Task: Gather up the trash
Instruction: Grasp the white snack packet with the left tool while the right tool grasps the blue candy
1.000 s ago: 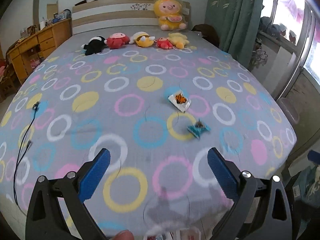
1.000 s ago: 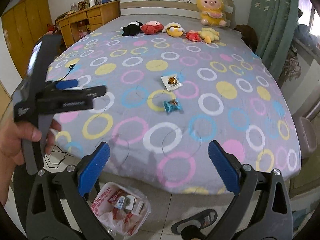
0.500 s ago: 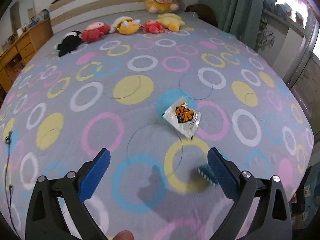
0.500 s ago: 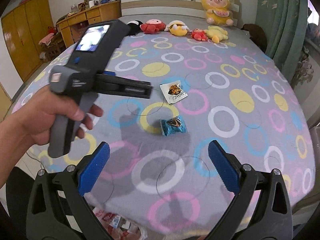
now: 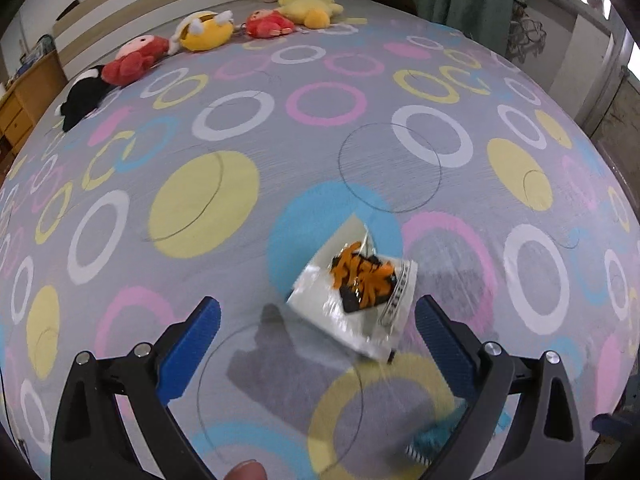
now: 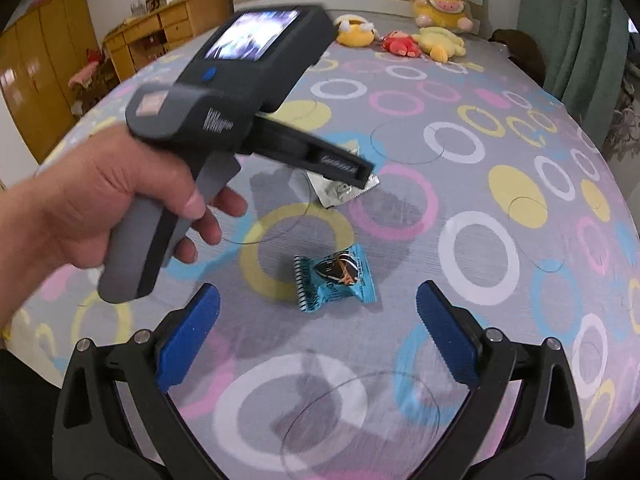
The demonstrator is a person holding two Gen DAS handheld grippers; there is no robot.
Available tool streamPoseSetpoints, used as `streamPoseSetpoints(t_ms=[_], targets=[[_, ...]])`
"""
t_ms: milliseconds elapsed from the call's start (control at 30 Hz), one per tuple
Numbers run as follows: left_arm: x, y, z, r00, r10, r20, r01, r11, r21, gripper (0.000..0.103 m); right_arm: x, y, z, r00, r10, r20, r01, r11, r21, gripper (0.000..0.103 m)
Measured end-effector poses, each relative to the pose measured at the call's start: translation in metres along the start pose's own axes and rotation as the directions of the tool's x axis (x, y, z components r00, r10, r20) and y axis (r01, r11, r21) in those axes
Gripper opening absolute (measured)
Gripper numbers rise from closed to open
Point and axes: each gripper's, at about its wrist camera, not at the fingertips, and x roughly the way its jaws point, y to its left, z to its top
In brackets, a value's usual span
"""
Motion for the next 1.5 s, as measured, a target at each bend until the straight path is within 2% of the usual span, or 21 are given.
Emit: streamPoseSetpoints(t_ms=[367,467,533,700,867,967,1033,1133,1300,1367,1500], targets=[[0.037,-0.013,0.008,0.999,-0.023,-0.042,0.024,0.999,0.03,0.095,0.045,-0.013,-0.003,0.999,-0.019,-0.039,0.019,1.0,-0.019,0.095],[0.045,-0.018,0.003,0.998,-0.023,-0.056,0.025,0.999,0.034,0.095,0.054,-0.016,-0.007,0.998,-0.011,-0.067,0.01,1.0,-0.014,0.084],[0.049,-0.019,0.001,0.998,-0.023,-0.054,0.025,0.999,0.038,0.095,0.059,-0.016,-0.009,0.997,-0.008,-0.081,0.007,1.0,-0.015,0.08],[0.051,-0.019,-0.001,0.999,-0.028,-0.032,0.029,0.999,0.044,0.095,0.068,-0.016,-0.009,0.996,-0.011,-0.093,0.009,1.0,-0.02,0.078],[0.052,-0.02,-0.004,1.0,-0.018,0.0,0.018,0.999,0.05,0.095,0.075,-0.016,-0.008,0.994,-0.007,-0.107,0.005,1.0,-0.018,0.057],[0.052,-0.021,-0.005,1.0,-0.019,0.009,0.018,0.998,0.053,0.095,0.077,-0.014,-0.01,0.993,-0.013,-0.114,0.01,1.0,-0.024,0.054],[0.051,-0.022,-0.007,1.0,-0.016,0.017,0.015,0.998,0.059,0.093,0.077,-0.014,-0.011,0.994,-0.012,-0.109,0.01,1.0,-0.021,0.048],[0.048,-0.025,-0.006,0.999,-0.022,0.025,0.02,0.998,0.063,0.086,0.077,-0.013,-0.01,0.994,-0.01,-0.108,0.008,1.0,-0.022,0.033],[0.045,-0.028,-0.004,0.999,-0.031,0.034,0.029,0.997,0.068,0.072,0.076,-0.015,-0.01,0.995,-0.006,-0.099,0.004,1.0,-0.016,0.031],[0.044,-0.03,-0.005,0.999,-0.034,0.038,0.031,0.997,0.072,0.068,0.075,-0.016,-0.01,0.996,-0.001,-0.093,0.0,1.0,-0.014,0.026],[0.042,-0.03,-0.006,0.998,-0.044,0.043,0.041,0.997,0.068,0.059,0.074,-0.016,-0.011,0.996,0.005,-0.091,-0.006,1.0,-0.015,0.026]])
